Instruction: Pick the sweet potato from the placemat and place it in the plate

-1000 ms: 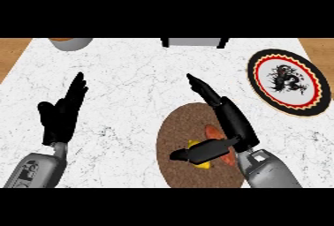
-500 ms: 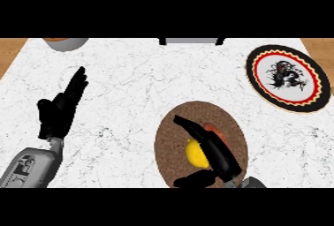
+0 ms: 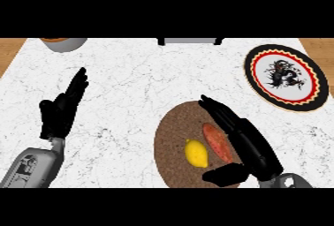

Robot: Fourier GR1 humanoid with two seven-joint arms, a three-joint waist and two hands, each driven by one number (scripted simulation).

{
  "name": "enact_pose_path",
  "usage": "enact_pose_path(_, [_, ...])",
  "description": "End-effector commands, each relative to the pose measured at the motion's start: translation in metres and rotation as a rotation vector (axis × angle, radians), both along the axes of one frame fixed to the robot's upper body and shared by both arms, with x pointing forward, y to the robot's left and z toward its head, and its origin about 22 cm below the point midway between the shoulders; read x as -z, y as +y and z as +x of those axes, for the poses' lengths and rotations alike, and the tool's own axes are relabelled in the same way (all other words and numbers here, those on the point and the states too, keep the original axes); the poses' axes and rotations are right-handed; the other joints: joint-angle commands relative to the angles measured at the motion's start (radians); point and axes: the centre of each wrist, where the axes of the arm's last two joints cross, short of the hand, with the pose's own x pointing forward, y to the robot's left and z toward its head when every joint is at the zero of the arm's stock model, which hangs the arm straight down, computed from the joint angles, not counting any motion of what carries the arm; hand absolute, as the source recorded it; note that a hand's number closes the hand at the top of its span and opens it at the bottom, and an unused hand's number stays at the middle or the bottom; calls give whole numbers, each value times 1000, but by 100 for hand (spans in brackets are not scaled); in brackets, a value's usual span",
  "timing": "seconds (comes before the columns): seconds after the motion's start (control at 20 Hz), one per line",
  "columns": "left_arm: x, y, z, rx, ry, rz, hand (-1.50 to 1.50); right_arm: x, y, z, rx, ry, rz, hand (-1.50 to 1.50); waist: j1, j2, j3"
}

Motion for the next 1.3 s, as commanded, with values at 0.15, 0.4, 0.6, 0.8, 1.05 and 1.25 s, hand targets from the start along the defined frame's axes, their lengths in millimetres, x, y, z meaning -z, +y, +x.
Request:
enact_pose_path(0.15, [13,-7,-5,6,-1,-1,0,-59,-32,8,23,153,-387,-150,2,0,-2])
enact_pose_path(0.4, [-5,5,-2,9,-9,16,0,-75,-11,7,21,248,-487,-150,10,1,0])
enact_pose_path(0.6, [-3,-4,4,4,1,7,0,-86,-7,23,32,314,-511,-150,10,3,1])
enact_pose_path(0.8, [-4,-11,5,12,-13,11,0,-78,2,48,21,362,-509,-150,13,4,1])
enact_pose_path(1.05, [-1,-4,19,6,-2,13,0,-40,7,33,-22,404,-586,-150,5,4,1])
enact_pose_path(1.25, [6,-17,4,15,-8,-7,0,-25,-11,63,-9,453,-632,-150,12,5,1])
